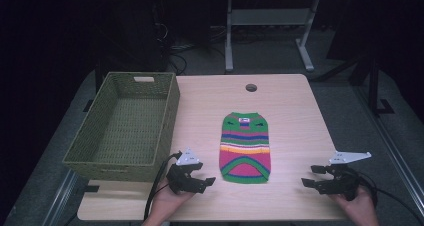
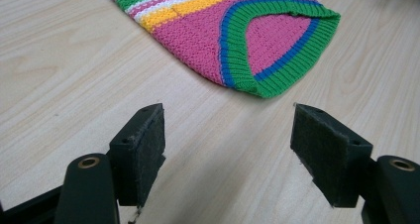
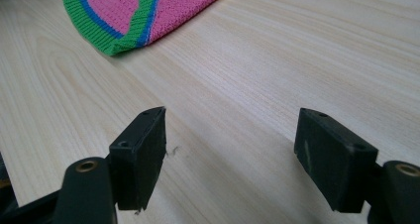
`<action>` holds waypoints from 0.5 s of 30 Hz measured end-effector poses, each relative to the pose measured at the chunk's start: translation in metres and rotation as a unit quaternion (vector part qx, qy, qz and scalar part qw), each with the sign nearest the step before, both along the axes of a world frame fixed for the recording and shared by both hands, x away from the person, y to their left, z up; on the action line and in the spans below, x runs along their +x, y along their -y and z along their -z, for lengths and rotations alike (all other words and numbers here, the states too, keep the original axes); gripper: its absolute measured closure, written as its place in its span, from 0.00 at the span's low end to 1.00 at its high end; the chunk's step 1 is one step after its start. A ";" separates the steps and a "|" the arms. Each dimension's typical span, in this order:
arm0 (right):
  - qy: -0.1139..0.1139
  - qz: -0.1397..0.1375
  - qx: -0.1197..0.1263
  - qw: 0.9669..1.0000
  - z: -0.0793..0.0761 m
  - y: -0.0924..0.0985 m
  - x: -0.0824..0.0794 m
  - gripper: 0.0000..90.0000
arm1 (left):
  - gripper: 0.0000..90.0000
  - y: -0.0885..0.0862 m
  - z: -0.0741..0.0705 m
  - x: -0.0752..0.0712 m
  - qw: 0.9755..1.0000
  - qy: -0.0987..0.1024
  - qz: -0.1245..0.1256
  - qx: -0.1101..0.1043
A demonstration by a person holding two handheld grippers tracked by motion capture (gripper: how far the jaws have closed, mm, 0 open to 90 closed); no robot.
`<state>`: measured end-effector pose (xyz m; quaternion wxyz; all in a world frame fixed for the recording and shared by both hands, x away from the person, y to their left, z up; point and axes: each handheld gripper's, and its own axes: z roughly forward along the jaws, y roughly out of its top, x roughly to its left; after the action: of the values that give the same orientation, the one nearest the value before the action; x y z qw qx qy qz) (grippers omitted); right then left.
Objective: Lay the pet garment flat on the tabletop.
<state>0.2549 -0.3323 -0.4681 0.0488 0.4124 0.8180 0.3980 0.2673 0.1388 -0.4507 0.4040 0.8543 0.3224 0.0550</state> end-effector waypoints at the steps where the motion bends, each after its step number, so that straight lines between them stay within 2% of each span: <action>1: 0.000 0.001 0.000 1.000 0.000 0.000 -0.001 0.31 | 0.32 0.000 0.000 0.000 1.000 0.000 -0.001 -0.002; 4: 0.000 0.003 0.001 1.000 0.000 0.001 -0.003 0.30 | 0.32 0.000 0.001 -0.002 1.000 0.002 -0.005 -0.007; 9: 0.001 0.006 0.002 1.000 0.003 0.004 -0.008 0.30 | 0.31 -0.002 0.003 -0.004 1.000 0.002 0.001 -0.004; 11: 0.002 0.006 0.000 1.000 0.004 0.006 -0.009 0.30 | 0.31 -0.001 0.003 -0.006 1.000 -0.001 -0.001 -0.009; 12: 0.002 0.007 0.000 1.000 0.004 0.006 -0.009 0.29 | 0.31 -0.001 0.003 -0.007 1.000 0.006 0.004 -0.002; 15: 0.005 0.010 0.002 1.000 0.005 0.008 -0.012 0.29 | 0.31 -0.002 0.002 -0.010 1.000 0.005 0.002 -0.008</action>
<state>0.2427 -0.3402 -0.4731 0.0557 0.4184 0.8128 0.4014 0.2576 0.1412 -0.4532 0.4126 0.8514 0.3191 0.0555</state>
